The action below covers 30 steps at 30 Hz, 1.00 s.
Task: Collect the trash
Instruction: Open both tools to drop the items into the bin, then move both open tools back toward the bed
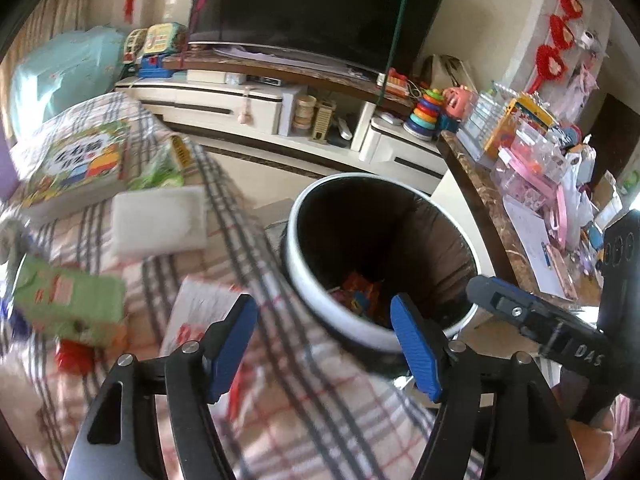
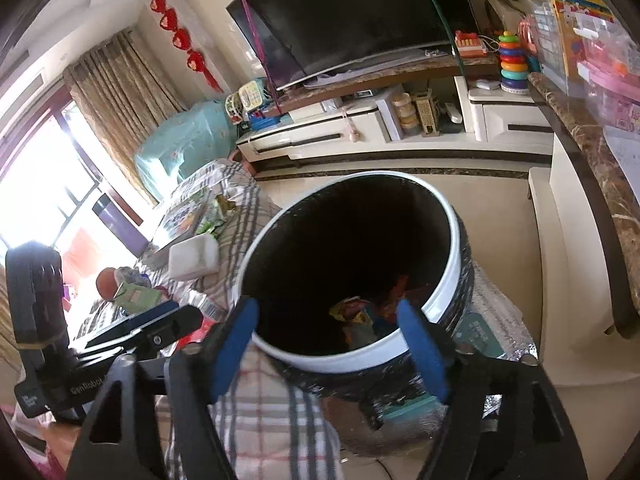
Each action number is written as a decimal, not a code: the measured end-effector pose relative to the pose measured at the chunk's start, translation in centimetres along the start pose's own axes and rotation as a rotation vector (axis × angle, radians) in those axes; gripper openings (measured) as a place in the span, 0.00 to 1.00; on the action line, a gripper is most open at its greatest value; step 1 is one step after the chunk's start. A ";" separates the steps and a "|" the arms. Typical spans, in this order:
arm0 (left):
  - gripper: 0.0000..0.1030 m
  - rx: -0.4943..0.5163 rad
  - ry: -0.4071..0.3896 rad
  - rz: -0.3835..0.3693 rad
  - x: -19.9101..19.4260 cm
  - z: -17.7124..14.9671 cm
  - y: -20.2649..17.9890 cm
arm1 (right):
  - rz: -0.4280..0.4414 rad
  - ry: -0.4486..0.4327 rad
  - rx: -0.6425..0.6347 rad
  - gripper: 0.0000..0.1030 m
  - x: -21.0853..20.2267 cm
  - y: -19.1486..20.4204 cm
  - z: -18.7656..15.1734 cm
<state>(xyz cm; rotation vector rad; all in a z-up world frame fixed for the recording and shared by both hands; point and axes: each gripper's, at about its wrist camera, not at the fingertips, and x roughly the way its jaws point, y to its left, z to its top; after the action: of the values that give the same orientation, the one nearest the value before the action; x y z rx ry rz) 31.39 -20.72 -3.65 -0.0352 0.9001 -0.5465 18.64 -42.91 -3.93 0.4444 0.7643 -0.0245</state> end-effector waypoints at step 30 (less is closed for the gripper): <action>0.67 -0.222 -0.033 0.175 -14.3 -12.4 8.5 | 0.137 0.096 -0.088 0.88 1.6 11.1 -8.1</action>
<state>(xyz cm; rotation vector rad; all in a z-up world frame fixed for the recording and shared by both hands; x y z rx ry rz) 18.68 -4.32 -3.16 -0.1643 0.9184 -0.2806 16.40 -29.37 -5.89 0.4157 0.8242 0.1586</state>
